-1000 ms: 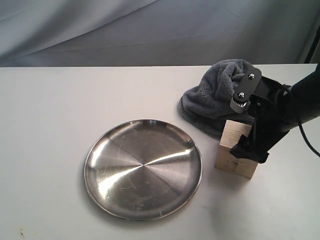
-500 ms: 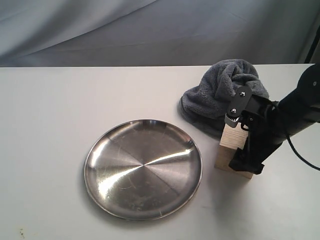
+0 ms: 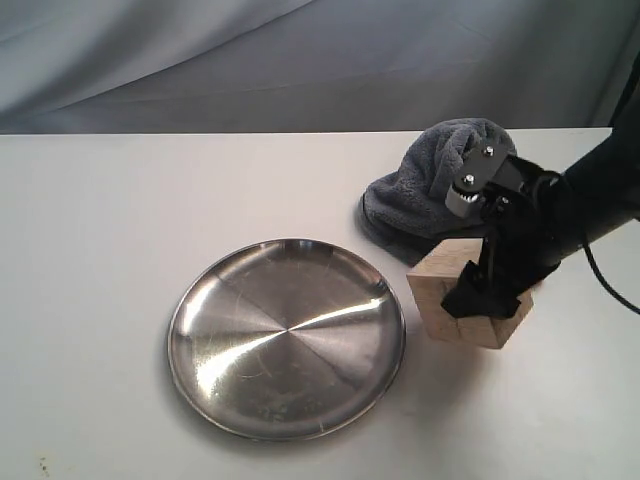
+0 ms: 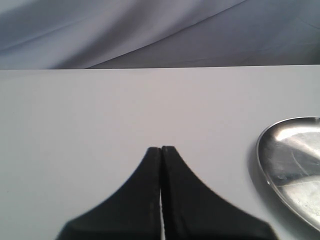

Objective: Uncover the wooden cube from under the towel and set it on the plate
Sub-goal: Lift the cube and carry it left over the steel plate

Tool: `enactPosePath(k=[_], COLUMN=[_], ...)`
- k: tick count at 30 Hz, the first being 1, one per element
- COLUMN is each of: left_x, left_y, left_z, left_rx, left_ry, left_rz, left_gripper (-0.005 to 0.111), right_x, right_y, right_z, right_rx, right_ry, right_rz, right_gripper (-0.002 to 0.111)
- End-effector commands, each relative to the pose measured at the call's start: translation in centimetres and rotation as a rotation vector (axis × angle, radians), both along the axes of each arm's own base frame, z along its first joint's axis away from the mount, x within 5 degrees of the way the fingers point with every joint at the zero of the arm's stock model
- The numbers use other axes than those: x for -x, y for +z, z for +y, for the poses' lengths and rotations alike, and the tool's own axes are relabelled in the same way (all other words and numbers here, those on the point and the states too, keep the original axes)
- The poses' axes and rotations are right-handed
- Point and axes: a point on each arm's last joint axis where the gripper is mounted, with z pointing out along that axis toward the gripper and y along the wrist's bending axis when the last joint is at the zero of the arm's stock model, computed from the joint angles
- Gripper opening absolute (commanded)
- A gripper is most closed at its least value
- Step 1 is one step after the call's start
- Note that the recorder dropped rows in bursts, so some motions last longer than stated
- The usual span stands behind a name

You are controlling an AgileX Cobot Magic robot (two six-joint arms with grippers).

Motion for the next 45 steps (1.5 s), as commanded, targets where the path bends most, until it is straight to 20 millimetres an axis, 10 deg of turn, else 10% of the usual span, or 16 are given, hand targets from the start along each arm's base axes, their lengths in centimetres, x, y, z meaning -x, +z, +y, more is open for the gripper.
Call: enactPosePath(k=[1,8,22,33,45], left_x=[0.0,0.0,0.0,0.0,0.0], left_y=[0.0,0.0,0.0,0.0,0.0], left_z=[0.0,0.0,0.0,0.0,0.0], left_rx=[0.005,0.008,0.005,0.008,0.005], left_ry=[0.001,0.002,0.001,0.002,0.001], left_rz=[-0.01,-0.01,-0.01,-0.01,-0.01], left_gripper=[0.001,0.001,0.001,0.001,0.001], right_x=[0.2,0.7,2.6,1.8,1.4], right_y=[3.7,4.2,5.2,6.3,0.6], right_z=[0.9,1.8,10.5,11.3,14.8], right_rx=[-0.131,-0.127,-0.116,-0.284,-0.187], right_ry=[-0.009,0.072,0.275,0.042,0.061], right_rz=[-0.039,-0.069,-0.383,-0.422,-0.408], right_gripper=[0.0,0.0,0.0,0.0,0.0])
